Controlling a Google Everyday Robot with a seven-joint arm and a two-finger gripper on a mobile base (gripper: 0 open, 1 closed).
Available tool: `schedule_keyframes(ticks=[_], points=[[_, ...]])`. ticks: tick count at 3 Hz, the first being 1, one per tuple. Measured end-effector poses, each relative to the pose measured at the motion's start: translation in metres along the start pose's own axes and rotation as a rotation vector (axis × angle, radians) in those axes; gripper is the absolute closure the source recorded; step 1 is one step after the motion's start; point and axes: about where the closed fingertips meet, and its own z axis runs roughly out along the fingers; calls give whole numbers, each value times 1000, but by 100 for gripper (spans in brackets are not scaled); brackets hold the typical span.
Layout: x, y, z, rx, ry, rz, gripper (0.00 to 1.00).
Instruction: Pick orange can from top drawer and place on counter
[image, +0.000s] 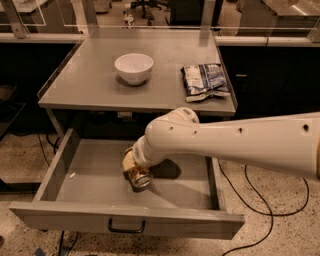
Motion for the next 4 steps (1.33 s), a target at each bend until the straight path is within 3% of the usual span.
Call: schedule_keyframes(ticks=[1, 2, 3, 4], points=[[-9, 5, -37, 15, -23, -44, 100], [-12, 7, -42, 15, -28, -54, 100], [-46, 26, -81, -33, -104, -101, 100], [-74, 49, -114, -72, -138, -180, 100]])
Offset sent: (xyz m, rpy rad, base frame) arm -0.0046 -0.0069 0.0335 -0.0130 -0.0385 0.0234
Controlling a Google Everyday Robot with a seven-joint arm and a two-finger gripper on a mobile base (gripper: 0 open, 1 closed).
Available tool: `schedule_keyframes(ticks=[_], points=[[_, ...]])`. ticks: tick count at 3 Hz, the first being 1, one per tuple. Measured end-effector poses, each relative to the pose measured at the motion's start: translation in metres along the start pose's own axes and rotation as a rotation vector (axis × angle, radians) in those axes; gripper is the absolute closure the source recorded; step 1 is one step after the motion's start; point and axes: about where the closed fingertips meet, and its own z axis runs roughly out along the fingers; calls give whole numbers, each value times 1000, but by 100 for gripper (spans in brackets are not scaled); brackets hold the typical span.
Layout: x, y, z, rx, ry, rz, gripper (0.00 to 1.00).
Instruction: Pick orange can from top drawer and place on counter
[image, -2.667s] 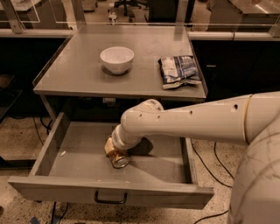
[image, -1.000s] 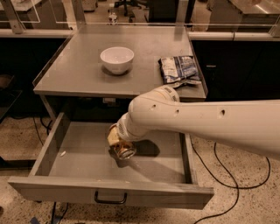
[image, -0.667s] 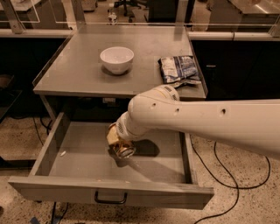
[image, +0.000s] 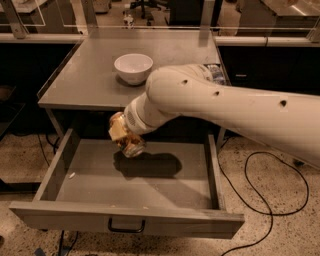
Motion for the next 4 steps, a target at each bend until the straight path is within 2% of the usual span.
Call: schedule_keyframes(ticks=[1, 2, 3, 4], points=[[-6, 2, -3, -4, -7, -16, 100], [-20, -4, -2, 75, -66, -20, 100], [-52, -6, 2, 113, -94, -74, 100], [-57, -5, 1, 116, -102, -86, 100]])
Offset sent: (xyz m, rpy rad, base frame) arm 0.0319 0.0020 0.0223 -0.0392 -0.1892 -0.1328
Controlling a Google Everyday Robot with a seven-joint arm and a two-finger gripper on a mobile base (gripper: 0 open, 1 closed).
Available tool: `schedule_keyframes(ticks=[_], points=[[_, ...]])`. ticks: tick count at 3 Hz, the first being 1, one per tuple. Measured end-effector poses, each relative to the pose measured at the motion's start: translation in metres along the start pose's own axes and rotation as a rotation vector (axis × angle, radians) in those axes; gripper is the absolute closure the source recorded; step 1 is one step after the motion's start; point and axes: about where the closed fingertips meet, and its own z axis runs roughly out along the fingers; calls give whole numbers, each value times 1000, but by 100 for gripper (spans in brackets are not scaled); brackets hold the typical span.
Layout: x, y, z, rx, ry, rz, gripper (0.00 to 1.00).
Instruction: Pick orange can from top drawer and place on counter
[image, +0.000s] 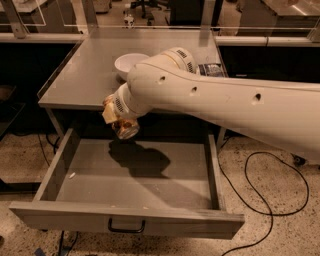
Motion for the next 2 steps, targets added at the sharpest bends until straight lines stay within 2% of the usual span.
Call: schedule_keyframes(ticks=[1, 2], points=[[1, 1, -9, -7, 1, 20, 100], [-20, -3, -38, -7, -14, 35, 100]])
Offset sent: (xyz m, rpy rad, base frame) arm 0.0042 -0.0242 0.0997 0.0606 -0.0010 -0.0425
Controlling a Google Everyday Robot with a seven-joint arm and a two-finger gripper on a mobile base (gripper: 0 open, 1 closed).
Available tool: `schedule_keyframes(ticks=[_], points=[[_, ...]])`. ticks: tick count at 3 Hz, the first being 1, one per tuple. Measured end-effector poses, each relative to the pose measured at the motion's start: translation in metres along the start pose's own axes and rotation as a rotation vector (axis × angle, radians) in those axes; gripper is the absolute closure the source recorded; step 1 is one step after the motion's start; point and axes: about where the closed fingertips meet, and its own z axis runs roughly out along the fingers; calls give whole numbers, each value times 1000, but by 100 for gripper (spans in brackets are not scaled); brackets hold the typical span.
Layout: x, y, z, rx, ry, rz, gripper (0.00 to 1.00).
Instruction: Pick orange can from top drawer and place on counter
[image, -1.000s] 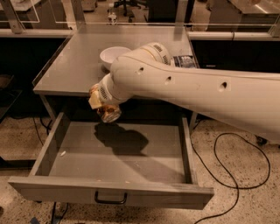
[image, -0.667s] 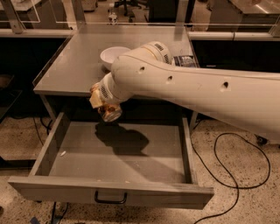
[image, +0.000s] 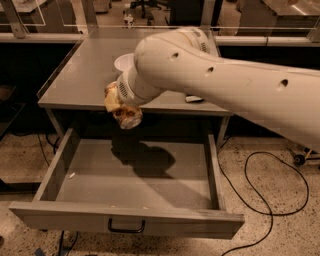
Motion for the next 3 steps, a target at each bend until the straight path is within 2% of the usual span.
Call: schedule_keyframes(ticks=[1, 2, 3], points=[[-5, 1, -4, -1, -3, 1, 100], [-11, 0, 3, -26, -14, 6, 100], [-38, 0, 17, -75, -11, -34, 100]])
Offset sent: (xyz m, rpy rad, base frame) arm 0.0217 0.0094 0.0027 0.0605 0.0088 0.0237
